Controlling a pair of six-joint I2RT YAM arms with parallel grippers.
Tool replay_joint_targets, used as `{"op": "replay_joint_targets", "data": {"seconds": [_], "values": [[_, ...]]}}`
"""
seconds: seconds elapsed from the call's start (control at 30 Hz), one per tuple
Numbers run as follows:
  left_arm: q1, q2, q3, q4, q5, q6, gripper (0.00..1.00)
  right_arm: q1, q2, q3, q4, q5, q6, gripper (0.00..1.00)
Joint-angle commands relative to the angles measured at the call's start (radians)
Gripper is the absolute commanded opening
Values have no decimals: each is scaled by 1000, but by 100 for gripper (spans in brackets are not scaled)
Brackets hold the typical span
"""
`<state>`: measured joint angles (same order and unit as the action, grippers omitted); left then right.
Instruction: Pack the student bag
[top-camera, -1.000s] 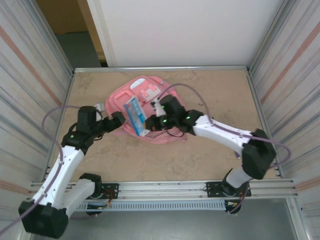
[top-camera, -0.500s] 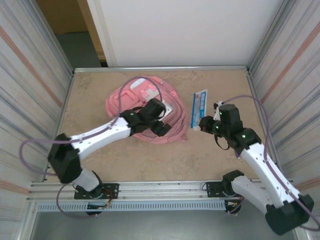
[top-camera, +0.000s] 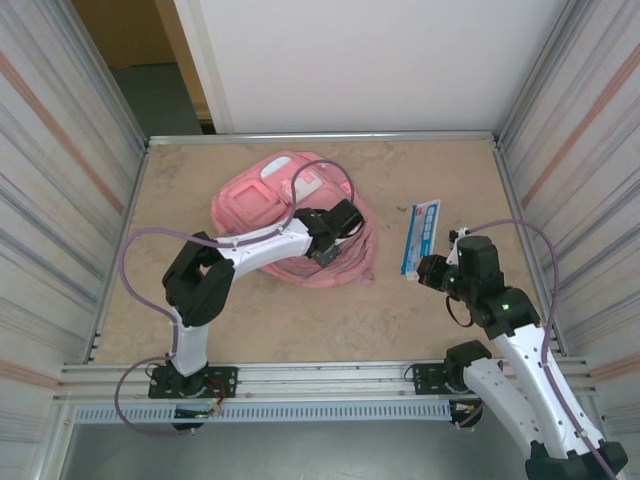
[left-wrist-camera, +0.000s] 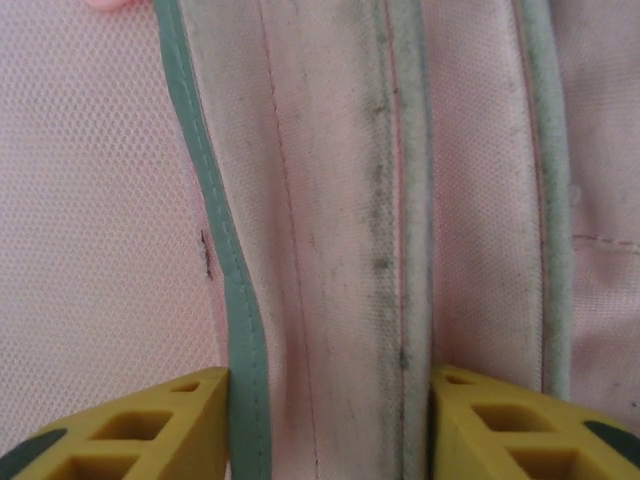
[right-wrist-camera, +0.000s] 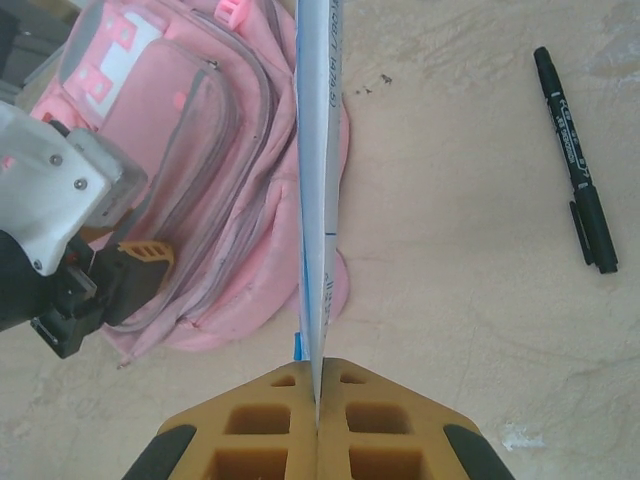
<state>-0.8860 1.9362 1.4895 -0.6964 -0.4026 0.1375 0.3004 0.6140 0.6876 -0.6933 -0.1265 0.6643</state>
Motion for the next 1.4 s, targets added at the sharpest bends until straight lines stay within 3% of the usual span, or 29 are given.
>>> {"op": "replay_joint_targets", "data": {"seconds": [0.0,0.17,0.37,0.5,0.6,0.77,0.93,1.37], "values": [[-9,-5,48,-32,-93,-37,55,-7,-6,3,-14,22,-21,0],[-43,-63,85,-82,-160,-69,62,-7,-8,5,-19,21,-23,0],[-87,-68,131,-162,-48,-30,47,-8,-20,3,-33,53,-5,1],[-84,-44,85,-110,-59,-25,35,-8,-8,10,-26,45,5,1],[-76,-4,110,-131,-58,-37,35,-7,6,8,-4,27,22,1],[-30,43,125,-107,-56,-57,48,-7,37,20,8,6,27,1],[18,66,128,-85,59,-63,44,-7,52,22,23,-4,32,1],[56,48,72,-17,95,-34,39,-7,102,15,82,-26,58,1]]}}
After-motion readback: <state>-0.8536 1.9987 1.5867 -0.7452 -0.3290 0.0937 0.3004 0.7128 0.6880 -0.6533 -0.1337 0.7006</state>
